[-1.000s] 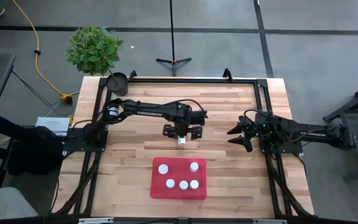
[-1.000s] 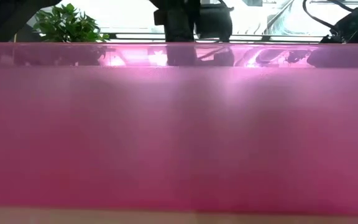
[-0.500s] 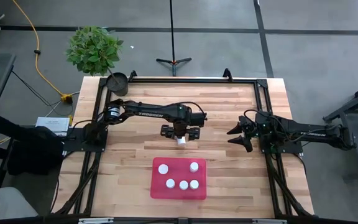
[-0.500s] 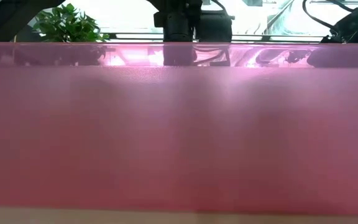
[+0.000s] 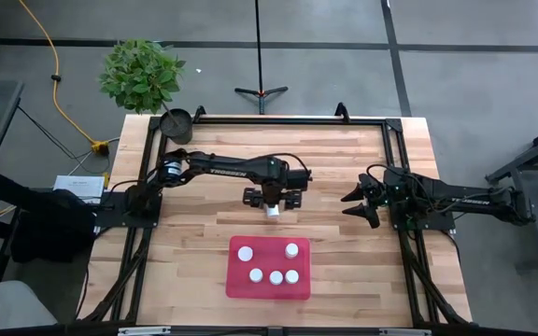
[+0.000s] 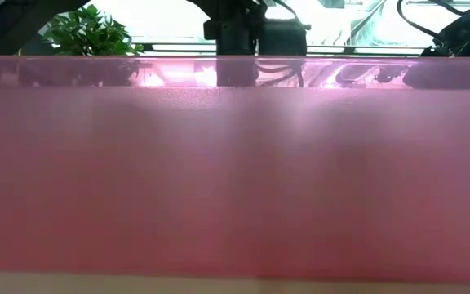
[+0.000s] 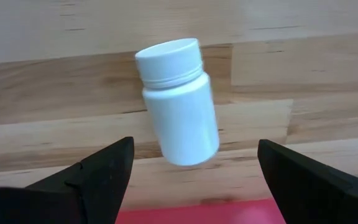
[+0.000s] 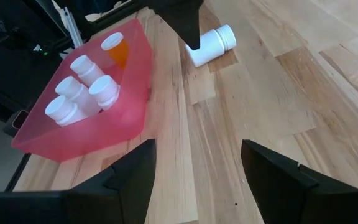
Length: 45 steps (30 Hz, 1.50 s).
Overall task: Pick and place pill bottles into a basket
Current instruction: Put the white pill bottle into the red bin
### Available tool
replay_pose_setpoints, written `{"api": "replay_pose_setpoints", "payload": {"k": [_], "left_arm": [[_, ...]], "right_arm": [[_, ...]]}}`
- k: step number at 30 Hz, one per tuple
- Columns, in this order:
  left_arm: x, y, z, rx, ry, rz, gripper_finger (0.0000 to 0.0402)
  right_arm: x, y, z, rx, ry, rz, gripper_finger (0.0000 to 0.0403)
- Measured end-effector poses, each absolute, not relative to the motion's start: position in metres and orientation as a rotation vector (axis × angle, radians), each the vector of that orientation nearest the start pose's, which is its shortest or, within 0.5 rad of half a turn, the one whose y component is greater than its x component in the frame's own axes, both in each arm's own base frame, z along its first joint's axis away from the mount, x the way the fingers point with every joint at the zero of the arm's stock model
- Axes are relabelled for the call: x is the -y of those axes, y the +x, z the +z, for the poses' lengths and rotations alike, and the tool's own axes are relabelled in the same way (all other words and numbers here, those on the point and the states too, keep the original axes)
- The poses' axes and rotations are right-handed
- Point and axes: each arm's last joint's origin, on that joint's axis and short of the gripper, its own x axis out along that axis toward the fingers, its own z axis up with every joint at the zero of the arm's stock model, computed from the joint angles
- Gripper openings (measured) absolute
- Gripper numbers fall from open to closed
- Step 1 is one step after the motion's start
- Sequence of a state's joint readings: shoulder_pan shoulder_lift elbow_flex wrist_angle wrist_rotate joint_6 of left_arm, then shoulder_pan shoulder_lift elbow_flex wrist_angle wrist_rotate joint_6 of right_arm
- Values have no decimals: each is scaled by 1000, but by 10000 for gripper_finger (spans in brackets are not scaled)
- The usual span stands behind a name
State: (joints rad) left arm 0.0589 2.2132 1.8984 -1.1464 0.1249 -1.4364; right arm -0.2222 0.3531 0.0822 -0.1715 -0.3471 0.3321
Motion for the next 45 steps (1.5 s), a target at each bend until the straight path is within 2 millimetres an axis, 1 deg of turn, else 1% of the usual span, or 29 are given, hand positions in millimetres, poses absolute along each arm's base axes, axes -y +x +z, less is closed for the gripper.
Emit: {"api": "replay_pose_setpoints", "payload": {"k": [12,20,31,45], "left_arm": [[-22,442,190,-1266,-1290,1011,374],[-21,446,177,-1307,-1301,1000,374],[-25,446,177,-1283,-1279,1001,374],[-25,445,169,-1310,-1260,1008,374]], "right_arm": [[15,110,147,-442,452,55,226],[15,110,147,-443,452,55,226],[15,110,146,-446,455,54,226],[15,110,146,-446,454,55,226]]}}
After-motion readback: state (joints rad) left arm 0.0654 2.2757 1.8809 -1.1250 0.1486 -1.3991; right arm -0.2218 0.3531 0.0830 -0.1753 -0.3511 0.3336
